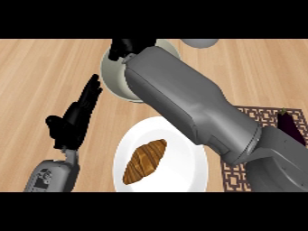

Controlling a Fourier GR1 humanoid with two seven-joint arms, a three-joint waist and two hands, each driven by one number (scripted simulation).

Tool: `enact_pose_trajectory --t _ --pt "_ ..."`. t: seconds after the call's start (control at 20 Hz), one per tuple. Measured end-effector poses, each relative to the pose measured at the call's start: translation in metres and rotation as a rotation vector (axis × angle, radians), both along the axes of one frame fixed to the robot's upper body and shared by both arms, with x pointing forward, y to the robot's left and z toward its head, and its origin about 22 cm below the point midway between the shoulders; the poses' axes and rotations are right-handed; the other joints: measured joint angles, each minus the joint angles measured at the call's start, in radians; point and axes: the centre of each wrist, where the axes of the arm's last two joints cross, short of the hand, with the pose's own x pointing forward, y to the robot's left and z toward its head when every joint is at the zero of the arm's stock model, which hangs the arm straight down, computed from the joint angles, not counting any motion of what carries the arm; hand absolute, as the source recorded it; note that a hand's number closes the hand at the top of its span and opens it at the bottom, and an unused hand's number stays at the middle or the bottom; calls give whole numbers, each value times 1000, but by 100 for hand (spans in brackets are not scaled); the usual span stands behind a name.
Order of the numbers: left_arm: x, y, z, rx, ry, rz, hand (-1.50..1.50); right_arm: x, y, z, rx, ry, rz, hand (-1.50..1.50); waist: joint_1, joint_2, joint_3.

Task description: Pick the bell pepper from the placemat and place it in the bowl

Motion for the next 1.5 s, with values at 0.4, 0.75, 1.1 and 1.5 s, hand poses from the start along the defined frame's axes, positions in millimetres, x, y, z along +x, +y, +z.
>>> enact_pose_trajectory --t 0.4,0.75,1.1,1.5 --pt "-1 0 4 -3 -6 12 0 16 -38 -54 115 162 5 -150 -5 3 1" --pt "1 7 2 -2 2 18 0 16 -54 -75 270 199 148 -150 -13 0 2" --pt "-2 3 1 -8 4 33 0 17 -57 -63 418 -3 205 -150 -26 -6 2" --pt "-11 14 -4 -2 15 55 0 14 -68 -47 624 -45 194 -150 -52 -16 2"
